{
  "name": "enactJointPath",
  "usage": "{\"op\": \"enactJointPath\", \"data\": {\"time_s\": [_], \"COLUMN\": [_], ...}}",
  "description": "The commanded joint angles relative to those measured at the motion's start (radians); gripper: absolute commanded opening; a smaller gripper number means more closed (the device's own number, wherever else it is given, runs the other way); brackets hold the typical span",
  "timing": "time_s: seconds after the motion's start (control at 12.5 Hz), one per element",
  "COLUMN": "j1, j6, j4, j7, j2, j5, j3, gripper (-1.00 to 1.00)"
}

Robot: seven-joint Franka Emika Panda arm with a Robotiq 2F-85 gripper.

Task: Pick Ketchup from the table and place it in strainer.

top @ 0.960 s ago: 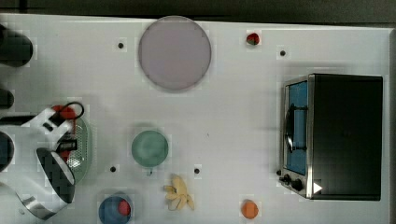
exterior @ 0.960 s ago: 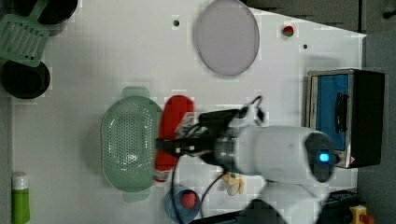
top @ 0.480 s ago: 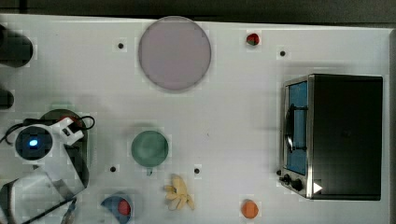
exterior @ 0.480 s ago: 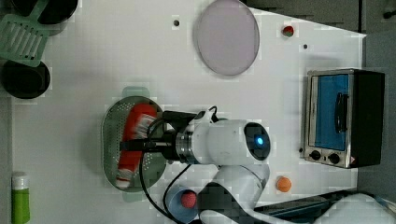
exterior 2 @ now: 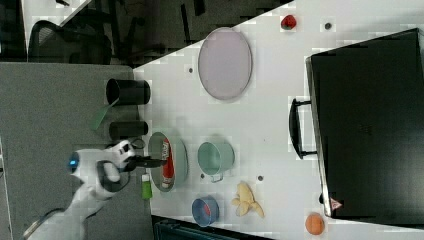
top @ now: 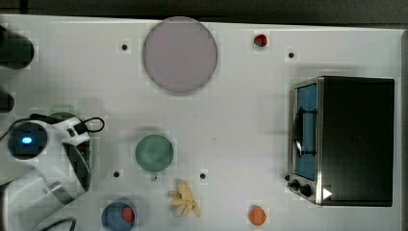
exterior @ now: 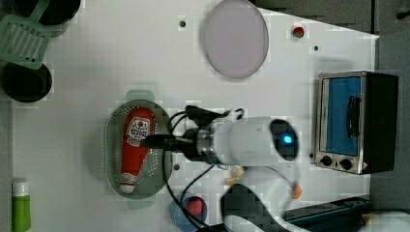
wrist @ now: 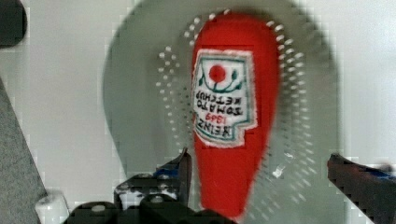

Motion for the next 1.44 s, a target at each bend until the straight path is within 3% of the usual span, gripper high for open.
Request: {"op": "enactJointPath", "data": {"time_s": [0.08,0.32,0.56,1.12,1.44], "j1": [-0.039,-0.087,-0.117,-0.168,-0.168], "j6": [-0.208,-0.544,-0.724,-0.767,-0.793], "j4": [0.105,0.180,0.252,0.321,0.320], "j7": [0.103,0.100,0.098,0.094,0.036], "j2": [-0.220,-0.358,-0.429,-0.480,-0.481], "j5": [0.004,0.005,0.004,-0.001,-0.035], "j3": [0.005,-0.049,-0.141,-0.470,-0.582], "gripper": [1.00,1.00,1.00,1.00,1.00]}}
